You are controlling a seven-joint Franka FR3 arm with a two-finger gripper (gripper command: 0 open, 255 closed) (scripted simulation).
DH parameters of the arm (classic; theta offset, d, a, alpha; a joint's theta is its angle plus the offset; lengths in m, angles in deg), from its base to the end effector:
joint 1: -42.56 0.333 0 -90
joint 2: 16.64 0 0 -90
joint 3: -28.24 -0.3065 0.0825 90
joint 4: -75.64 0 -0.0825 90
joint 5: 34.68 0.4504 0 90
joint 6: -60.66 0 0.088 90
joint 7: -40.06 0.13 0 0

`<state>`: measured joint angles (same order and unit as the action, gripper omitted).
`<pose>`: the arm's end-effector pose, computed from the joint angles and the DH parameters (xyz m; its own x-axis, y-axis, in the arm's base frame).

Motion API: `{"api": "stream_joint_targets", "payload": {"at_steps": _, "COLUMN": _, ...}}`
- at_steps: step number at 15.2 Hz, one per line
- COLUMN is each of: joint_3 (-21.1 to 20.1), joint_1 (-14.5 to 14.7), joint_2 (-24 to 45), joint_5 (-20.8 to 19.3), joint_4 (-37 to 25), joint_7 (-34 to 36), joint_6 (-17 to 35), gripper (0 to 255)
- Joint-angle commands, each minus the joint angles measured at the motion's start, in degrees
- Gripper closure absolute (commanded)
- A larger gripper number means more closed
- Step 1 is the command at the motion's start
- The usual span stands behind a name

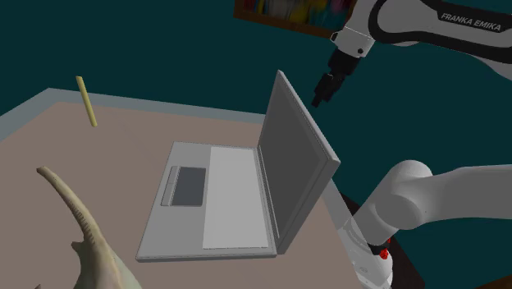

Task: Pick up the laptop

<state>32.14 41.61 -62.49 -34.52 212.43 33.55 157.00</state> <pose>0.3879 -0.0356 0.5589 0.9942 0.0449 0.0981 0.0491 -0.9980 -0.0407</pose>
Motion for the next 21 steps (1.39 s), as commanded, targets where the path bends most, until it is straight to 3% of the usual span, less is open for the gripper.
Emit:
{"api": "stream_joint_targets", "payload": {"at_steps": 1, "joint_3": 0.0, "joint_1": 0.0, "joint_2": 0.0, "joint_5": 0.0, "joint_4": 0.0, "joint_7": 0.0, "joint_6": 0.0, "gripper": 0}}
{"api": "stream_joint_targets", "payload": {"at_steps": 11, "joint_3": -15.0, "joint_1": -2.2, "joint_2": -4.7, "joint_5": 9.0, "joint_4": -6.3, "joint_7": 27.0, "joint_6": -12.2, "gripper": 0}}
{"api": "stream_joint_targets", "payload": {"at_steps": 21, "joint_3": -30.1, "joint_1": -7.7, "joint_2": 2.5, "joint_5": 17.8, "joint_4": -23.0, "joint_7": 55.3, "joint_6": -21.2, "gripper": 0}}
